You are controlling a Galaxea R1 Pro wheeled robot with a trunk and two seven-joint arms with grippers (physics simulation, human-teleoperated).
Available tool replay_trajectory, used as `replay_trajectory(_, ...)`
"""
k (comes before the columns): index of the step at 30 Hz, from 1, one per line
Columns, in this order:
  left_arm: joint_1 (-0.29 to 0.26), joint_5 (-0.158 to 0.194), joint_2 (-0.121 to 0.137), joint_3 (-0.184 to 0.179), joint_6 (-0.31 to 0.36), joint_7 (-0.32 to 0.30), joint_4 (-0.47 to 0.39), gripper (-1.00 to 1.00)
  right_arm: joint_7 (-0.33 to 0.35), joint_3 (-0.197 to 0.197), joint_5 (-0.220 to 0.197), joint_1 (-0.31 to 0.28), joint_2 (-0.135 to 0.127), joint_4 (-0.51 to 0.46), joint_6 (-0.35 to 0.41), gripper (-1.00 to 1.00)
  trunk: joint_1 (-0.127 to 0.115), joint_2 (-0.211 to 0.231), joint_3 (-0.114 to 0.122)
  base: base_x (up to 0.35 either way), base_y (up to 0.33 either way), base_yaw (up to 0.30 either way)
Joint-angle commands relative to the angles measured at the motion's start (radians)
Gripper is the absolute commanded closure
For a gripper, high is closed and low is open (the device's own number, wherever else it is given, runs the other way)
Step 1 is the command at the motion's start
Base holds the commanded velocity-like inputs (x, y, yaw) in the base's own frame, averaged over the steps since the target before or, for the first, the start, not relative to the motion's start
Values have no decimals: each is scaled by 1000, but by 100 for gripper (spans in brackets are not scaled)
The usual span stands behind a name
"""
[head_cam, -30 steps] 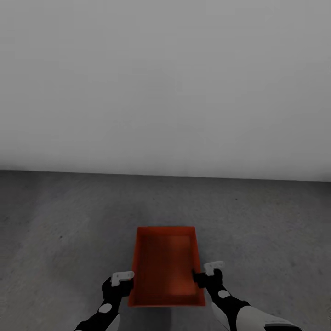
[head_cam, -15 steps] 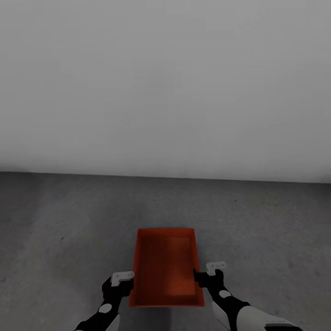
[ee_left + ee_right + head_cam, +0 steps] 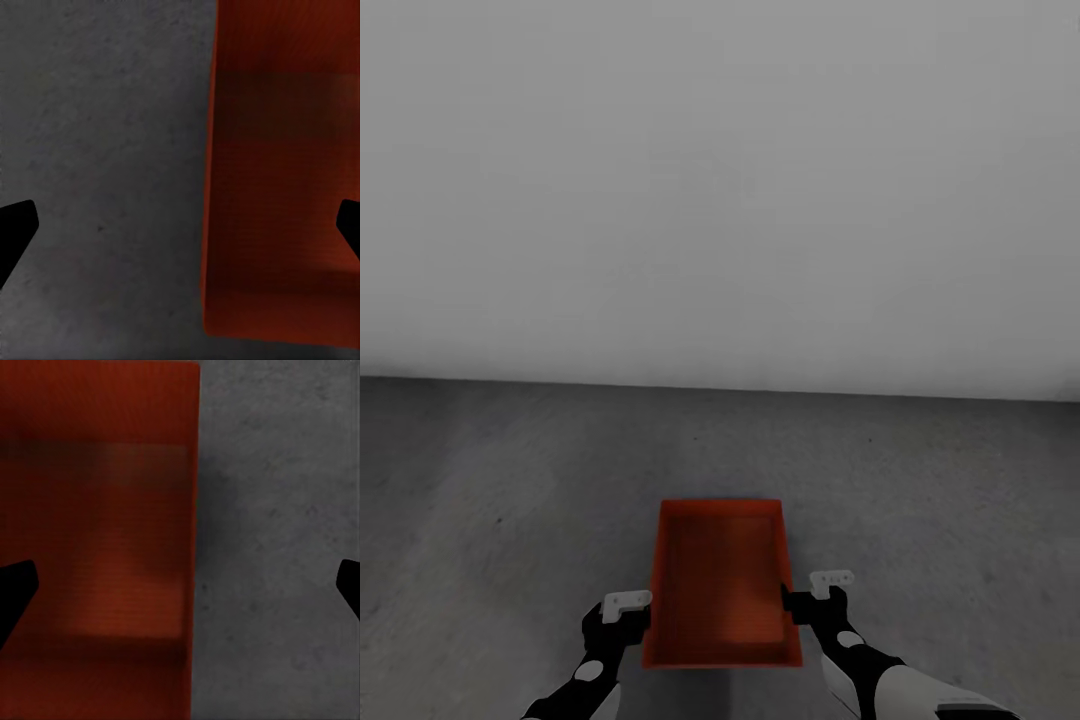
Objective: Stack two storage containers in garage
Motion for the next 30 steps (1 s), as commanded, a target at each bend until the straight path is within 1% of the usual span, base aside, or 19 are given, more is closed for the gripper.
replay_trajectory(1, -1, 4, 0, -7, -3, 6, 1, -100, -7, -2, 9, -1, 0, 1, -2, -100, -4, 7, 3, 0, 0, 0)
replay_trajectory(16, -1, 3, 0, -7, -3, 6, 1, -100, -14, -3, 7, -1, 2, 1, -2, -100, -61, 112, 50, 0, 0, 0)
replay_trajectory(19, -1, 3, 0, -7, -3, 6, 1, -100, -16, -4, -11, -1, 2, 1, -2, -100, -73, 133, 59, 0, 0, 0)
replay_trajectory(21, -1, 3, 0, -7, -3, 6, 1, -100, -16, -4, -41, -1, 1, 1, -1, -100, -81, 147, 66, 0, 0, 0)
replay_trajectory(22, -1, 3, 0, -7, -3, 6, 1, -100, -17, -4, -64, -1, 1, 1, -1, -100, -84, 154, 69, 0, 0, 0)
replay_trajectory(24, -1, 3, 0, -7, -3, 6, 1, -100, -17, -4, -86, 0, 1, 1, -1, -100, -92, 168, 77, 0, 0, 0)
replay_trajectory(25, -1, 3, 0, -7, -3, 6, 1, -100, -18, -4, -103, -1, 1, 1, -1, -100, -96, 175, 81, 0, 0, 0)
replay_trajectory(27, -1, 3, 0, -7, -3, 6, 1, -100, -18, -4, -119, 0, 0, 1, -2, -100, -104, 189, 90, 0, 0, 0)
replay_trajectory(30, -1, 3, 0, -7, -3, 7, 1, -100, -19, -4, -128, 0, 1, 1, -2, -100, -115, 210, 104, 0, 0, 0)
